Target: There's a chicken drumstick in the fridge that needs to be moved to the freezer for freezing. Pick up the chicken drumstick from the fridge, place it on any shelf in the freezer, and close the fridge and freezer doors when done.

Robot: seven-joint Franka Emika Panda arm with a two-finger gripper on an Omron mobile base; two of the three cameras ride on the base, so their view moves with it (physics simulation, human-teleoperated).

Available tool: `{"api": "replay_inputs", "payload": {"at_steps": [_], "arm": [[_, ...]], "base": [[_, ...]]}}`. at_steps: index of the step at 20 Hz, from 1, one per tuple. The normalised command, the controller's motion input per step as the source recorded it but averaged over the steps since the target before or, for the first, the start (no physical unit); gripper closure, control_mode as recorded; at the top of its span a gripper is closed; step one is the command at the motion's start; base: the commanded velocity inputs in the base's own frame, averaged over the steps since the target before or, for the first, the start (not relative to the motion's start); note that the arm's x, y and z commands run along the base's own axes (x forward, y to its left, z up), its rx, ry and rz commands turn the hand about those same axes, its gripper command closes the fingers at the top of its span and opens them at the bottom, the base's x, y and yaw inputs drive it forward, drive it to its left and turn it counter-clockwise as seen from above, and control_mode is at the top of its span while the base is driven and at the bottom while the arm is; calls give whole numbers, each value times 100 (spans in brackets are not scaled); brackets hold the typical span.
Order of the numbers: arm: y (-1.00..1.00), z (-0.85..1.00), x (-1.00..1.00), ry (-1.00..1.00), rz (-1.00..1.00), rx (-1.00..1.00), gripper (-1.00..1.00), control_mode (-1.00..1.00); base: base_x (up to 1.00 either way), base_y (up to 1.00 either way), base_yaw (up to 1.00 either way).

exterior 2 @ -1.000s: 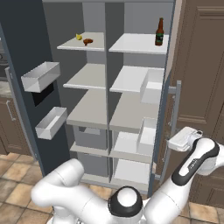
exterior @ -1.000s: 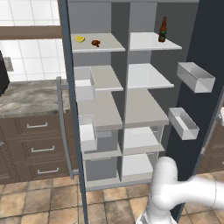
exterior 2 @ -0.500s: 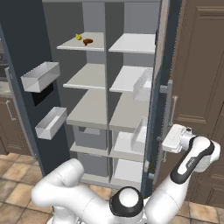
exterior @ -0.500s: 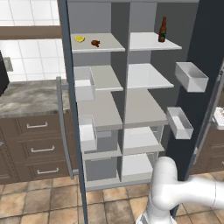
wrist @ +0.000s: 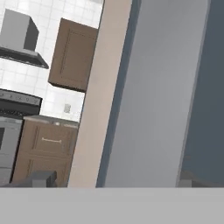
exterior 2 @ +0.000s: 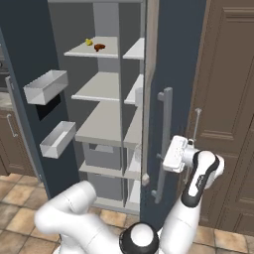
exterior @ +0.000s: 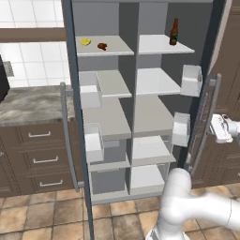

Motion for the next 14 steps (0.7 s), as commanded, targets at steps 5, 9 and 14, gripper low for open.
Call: {"api": "replay_inputs", "payload": {"at_steps": [5, 9, 14], "arm": [[100, 0, 1, 1, -2, -2, -100, -100], [100, 0, 17, 11, -3, -3, -100, -100], [100, 0, 27, 15, -1, 0, -100, -100]], "base": [[0, 0, 0], [0, 0, 0], [0, 0, 0]]}}
